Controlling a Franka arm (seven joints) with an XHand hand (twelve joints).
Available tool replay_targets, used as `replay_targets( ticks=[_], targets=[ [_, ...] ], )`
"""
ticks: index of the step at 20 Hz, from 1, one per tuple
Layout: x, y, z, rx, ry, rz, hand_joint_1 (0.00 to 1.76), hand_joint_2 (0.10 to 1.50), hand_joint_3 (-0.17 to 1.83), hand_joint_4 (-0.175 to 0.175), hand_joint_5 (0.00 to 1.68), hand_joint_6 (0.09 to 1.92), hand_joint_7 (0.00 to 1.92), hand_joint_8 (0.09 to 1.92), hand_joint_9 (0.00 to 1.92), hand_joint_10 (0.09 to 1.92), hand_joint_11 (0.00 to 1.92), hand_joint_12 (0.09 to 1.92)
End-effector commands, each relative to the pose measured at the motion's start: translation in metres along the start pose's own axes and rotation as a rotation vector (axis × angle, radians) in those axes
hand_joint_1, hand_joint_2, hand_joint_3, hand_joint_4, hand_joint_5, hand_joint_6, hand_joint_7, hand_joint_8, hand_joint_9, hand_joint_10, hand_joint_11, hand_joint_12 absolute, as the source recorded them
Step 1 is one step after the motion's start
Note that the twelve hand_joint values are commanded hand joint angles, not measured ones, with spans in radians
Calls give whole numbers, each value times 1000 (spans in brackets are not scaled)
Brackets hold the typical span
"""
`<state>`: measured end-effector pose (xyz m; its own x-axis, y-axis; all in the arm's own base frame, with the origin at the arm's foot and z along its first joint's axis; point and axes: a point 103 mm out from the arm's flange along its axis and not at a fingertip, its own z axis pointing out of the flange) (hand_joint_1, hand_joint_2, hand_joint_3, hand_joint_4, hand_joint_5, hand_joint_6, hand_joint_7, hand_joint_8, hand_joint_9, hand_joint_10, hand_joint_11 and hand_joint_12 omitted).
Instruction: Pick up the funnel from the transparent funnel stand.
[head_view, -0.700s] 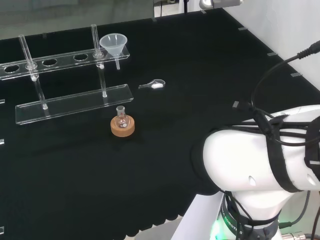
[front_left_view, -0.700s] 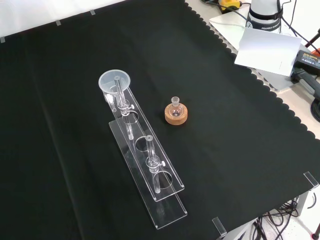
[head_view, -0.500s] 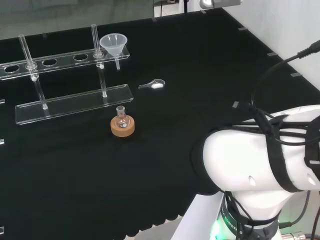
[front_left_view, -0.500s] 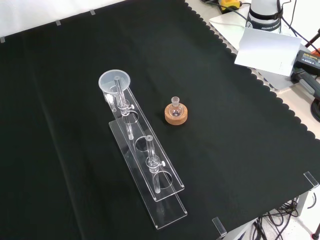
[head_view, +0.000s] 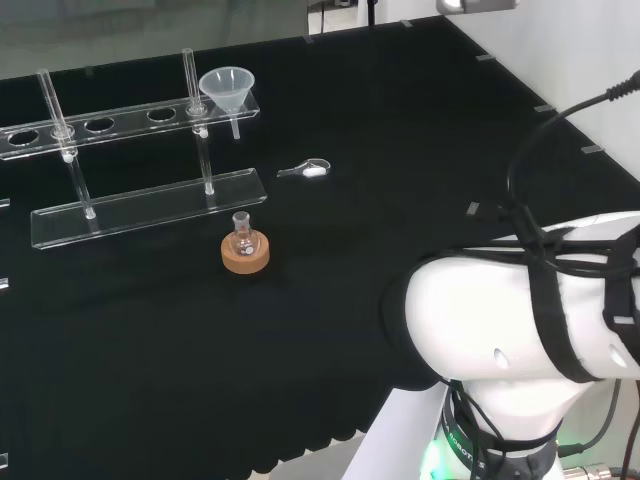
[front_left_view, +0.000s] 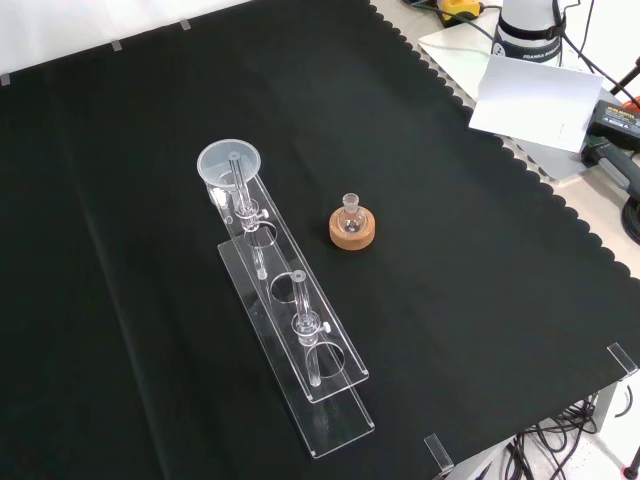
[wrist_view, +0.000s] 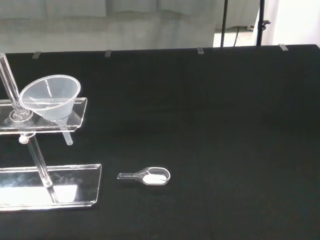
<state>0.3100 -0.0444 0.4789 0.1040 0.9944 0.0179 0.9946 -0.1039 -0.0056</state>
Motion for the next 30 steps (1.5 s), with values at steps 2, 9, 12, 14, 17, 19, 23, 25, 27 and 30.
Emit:
replay_targets(
  ticks=[2, 9, 12, 14, 17, 19, 23, 25, 27, 30],
  targets=[
    [36, -6, 9, 1, -36, 19, 0, 1151, 440, 25, 169, 87, 0, 312, 126, 629, 126, 1354],
    [46, 31, 28, 38, -43, 29, 0, 1153, 434, 24, 170, 87, 0, 312, 127, 632, 126, 1355],
    [42, 56, 41, 44, -31, 0, 0, 1153, 431, 24, 170, 87, 0, 313, 129, 634, 126, 1355],
    [41, 73, 49, 59, -18, -18, 0, 1154, 429, 23, 170, 87, 0, 314, 130, 635, 126, 1355],
    [50, 97, 62, 81, -42, -20, 0, 1158, 415, 21, 171, 87, 0, 328, 131, 639, 127, 1357],
    [49, 111, 70, 95, -41, -32, 0, 1158, 410, 20, 172, 87, 0, 331, 132, 641, 128, 1358],
    [51, 133, 88, 135, -21, -64, 0, 1152, 397, 19, 170, 87, 0, 341, 133, 643, 126, 1360],
    [52, 145, 95, 153, -15, -87, 14, 1146, 382, 19, 169, 87, 0, 345, 132, 646, 124, 1362],
    [52, 156, 103, 171, -14, -123, 41, 1133, 368, 18, 167, 87, 0, 350, 132, 648, 122, 1364],
    [63, 172, 115, 216, -22, -167, 107, 1096, 342, 18, 166, 87, 7, 368, 137, 653, 117, 1367]
  ],
)
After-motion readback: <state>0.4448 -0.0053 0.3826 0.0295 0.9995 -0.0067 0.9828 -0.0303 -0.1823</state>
